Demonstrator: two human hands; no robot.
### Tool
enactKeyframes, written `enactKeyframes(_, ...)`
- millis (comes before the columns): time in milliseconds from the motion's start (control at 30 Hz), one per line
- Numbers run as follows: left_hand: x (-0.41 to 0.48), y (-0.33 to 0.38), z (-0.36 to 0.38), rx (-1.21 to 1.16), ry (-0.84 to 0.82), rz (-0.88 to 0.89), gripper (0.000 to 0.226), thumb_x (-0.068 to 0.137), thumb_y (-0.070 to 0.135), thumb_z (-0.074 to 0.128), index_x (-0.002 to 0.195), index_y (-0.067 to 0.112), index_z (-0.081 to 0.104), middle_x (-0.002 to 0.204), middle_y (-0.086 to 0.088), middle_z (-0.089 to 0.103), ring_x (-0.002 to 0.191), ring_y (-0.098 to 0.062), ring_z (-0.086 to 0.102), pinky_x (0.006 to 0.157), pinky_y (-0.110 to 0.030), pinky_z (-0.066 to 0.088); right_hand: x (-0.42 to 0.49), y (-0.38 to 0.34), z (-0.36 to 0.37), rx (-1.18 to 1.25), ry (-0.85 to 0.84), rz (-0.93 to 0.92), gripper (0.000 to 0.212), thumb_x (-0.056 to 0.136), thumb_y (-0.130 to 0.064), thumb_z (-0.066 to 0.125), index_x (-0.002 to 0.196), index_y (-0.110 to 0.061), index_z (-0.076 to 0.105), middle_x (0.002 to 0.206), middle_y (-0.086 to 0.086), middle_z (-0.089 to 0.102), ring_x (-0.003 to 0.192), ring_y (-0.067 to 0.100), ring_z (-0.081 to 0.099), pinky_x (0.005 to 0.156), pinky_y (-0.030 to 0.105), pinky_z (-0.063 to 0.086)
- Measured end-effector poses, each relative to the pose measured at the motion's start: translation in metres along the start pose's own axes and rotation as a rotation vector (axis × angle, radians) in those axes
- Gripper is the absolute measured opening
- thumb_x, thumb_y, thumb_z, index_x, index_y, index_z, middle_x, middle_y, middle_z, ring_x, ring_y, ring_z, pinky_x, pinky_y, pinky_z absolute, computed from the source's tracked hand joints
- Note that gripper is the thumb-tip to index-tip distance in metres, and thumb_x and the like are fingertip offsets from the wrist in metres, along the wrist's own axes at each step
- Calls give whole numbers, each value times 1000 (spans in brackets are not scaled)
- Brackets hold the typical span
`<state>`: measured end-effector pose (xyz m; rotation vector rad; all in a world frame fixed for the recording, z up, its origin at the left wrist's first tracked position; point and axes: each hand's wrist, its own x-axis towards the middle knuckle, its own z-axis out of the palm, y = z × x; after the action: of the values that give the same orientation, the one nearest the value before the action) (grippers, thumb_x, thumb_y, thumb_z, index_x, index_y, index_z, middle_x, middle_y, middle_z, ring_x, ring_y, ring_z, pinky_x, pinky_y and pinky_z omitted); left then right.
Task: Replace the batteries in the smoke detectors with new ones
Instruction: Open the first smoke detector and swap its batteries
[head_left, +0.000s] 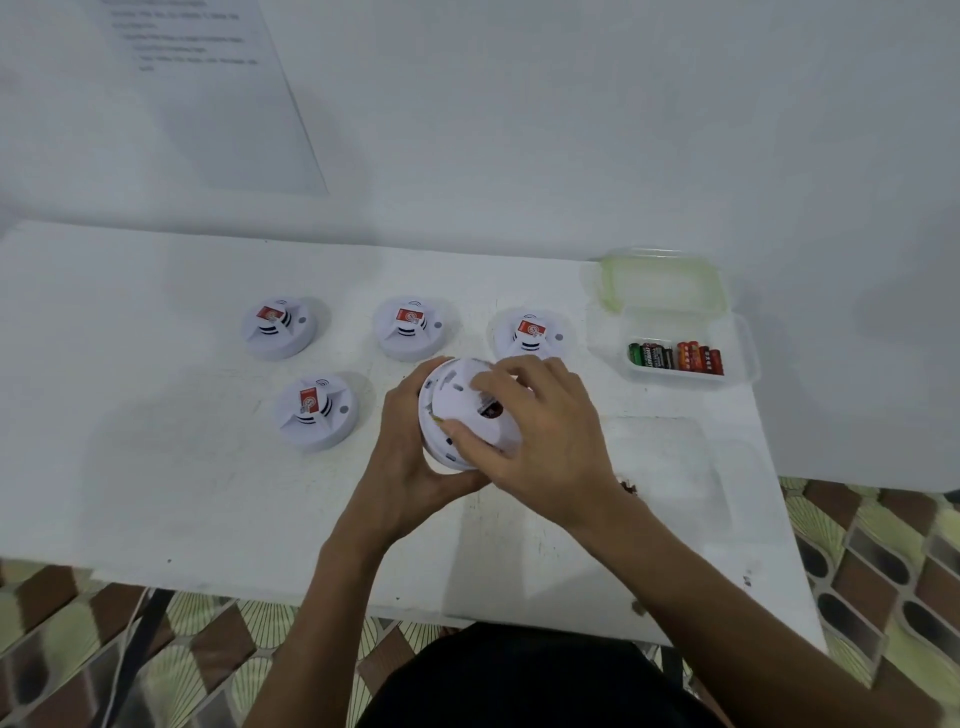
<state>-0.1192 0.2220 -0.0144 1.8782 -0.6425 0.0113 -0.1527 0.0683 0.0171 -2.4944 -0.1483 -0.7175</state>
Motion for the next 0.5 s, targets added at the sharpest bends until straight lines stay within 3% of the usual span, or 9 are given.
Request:
enactKeyframes(167, -1, 0, 0, 24, -30, 18, 73, 77, 60, 59, 136, 34, 25, 140, 13, 27, 129, 11, 29, 110, -12, 19, -4, -4, 4, 56, -9, 3, 38, 82, -47, 67, 105, -17, 71, 109, 5, 63, 96, 21, 54, 76, 25, 49)
enactKeyframes(300, 1, 0, -4, 54, -17, 23, 72, 74, 70, 58, 135, 49, 25, 138, 43, 26, 129, 14, 28, 105, -5, 24, -3, -5, 0, 40, -71, -13, 38, 79, -42, 70, 107, -16, 71, 109, 3, 62, 95, 17, 54, 70, 24, 51)
enactKeyframes(400, 1, 0, -6, 36, -7, 41, 73, 74, 68, 59, 135, 48, 24, 137, 45, 25, 129, 14, 29, 105, -5, 24, -2, -6, -1, 61, -112, 0, 38, 81, -42, 71, 110, -18, 70, 113, 2, 60, 99, 16, 52, 73, 22, 50)
enactKeyframes(500, 5, 5, -8, 20, -11, 43, 69, 74, 75, 54, 132, 67, 18, 134, 49, 24, 127, 18, 28, 104, -3, 24, -1, -7, -1, 102, -145, 35, 37, 83, -41, 72, 113, -19, 69, 117, 2, 59, 104, 17, 51, 78, 22, 47)
